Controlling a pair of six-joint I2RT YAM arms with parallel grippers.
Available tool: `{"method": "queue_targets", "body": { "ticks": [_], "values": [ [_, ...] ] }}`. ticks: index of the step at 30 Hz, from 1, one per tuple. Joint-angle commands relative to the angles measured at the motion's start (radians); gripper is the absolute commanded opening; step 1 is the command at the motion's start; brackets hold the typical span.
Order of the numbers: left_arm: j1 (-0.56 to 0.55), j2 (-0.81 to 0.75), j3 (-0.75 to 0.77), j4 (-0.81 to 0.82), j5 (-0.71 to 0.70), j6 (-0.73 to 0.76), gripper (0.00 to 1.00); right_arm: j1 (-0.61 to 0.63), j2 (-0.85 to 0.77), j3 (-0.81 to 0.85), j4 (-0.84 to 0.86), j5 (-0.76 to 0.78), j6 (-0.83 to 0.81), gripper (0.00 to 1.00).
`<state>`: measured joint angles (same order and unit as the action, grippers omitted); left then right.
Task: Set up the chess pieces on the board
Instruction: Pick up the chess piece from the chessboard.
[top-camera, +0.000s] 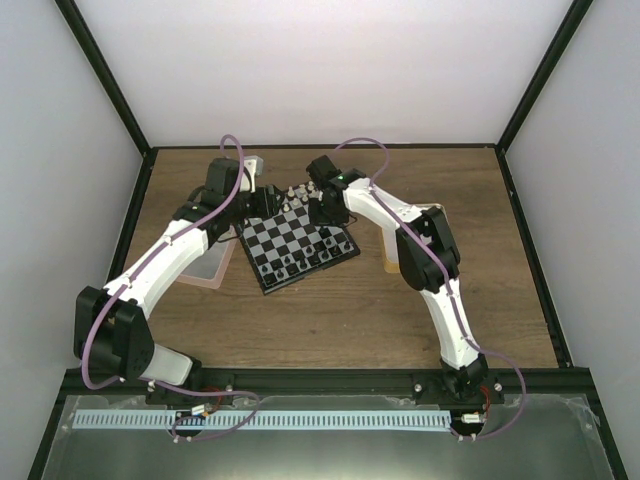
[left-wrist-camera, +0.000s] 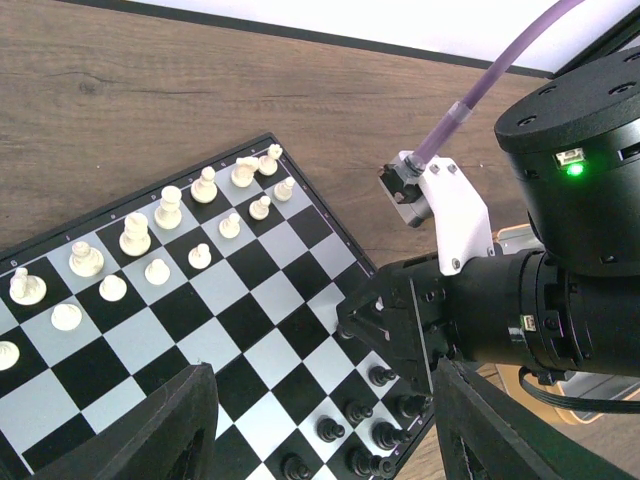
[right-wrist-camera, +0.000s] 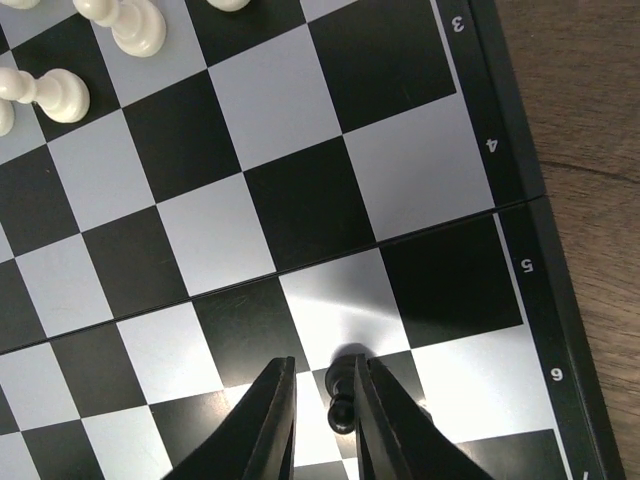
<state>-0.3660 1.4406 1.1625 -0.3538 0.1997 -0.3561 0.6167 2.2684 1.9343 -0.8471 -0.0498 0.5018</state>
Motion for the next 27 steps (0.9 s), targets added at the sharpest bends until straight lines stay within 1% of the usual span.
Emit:
{"method": "queue_targets", "body": {
  "ticks": [1,5,8,10,14,16,23,27],
  "values": [
    [0.006,0.006,-0.006,-0.001,-0.003,0.006,0.61,0.011,0.025,0.046,-0.012,0.038,-0.006,0.18],
    [0.007,0.005,-0.006,-0.002,-0.002,0.007,0.61,0.012,0.038,0.045,-0.024,0.038,-0.01,0.22],
    [0.007,0.005,-0.006,-0.002,-0.001,0.005,0.61,0.012,0.045,0.04,-0.028,0.035,-0.012,0.22],
    [0.007,0.004,-0.006,-0.002,-0.002,0.005,0.61,0.013,0.045,0.039,-0.027,0.036,-0.01,0.19],
    [0.007,0.005,-0.009,-0.001,0.0,0.005,0.61,0.014,0.04,0.039,-0.027,0.049,-0.004,0.07],
    [0.007,0.003,-0.008,-0.001,0.0,0.005,0.61,0.014,0.03,0.035,-0.029,0.086,0.013,0.04],
    [0.006,0.001,-0.007,0.0,-0.001,0.005,0.61,0.014,-0.048,-0.021,-0.02,0.188,0.065,0.01],
    [0.008,0.001,-0.006,0.001,0.0,0.007,0.62,0.013,-0.093,-0.067,-0.02,0.214,0.084,0.01]
  ]
}}
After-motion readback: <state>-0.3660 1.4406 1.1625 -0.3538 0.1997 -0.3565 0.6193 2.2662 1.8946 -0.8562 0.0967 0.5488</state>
